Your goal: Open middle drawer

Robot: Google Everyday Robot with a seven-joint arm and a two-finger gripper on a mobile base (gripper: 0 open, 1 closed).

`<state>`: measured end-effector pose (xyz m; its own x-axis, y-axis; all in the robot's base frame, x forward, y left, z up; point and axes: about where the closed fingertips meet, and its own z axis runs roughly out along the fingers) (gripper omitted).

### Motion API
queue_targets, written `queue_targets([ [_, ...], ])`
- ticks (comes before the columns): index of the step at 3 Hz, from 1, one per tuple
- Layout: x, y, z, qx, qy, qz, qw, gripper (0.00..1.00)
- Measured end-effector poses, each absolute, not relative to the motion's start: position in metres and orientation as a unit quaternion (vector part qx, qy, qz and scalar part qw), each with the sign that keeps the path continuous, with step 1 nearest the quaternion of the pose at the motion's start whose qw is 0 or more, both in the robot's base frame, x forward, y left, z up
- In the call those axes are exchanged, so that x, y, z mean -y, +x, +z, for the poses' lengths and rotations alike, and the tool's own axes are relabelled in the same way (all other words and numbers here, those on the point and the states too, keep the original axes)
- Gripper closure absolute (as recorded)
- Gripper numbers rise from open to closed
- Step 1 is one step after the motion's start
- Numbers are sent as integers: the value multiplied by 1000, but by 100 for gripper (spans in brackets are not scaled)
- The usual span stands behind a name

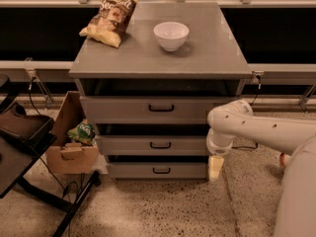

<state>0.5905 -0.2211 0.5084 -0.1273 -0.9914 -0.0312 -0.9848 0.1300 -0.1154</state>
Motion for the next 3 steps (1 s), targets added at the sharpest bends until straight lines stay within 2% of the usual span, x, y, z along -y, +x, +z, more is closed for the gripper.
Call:
queue_targets([
  [3,184,661,439,-704,-706,-27,70,0],
])
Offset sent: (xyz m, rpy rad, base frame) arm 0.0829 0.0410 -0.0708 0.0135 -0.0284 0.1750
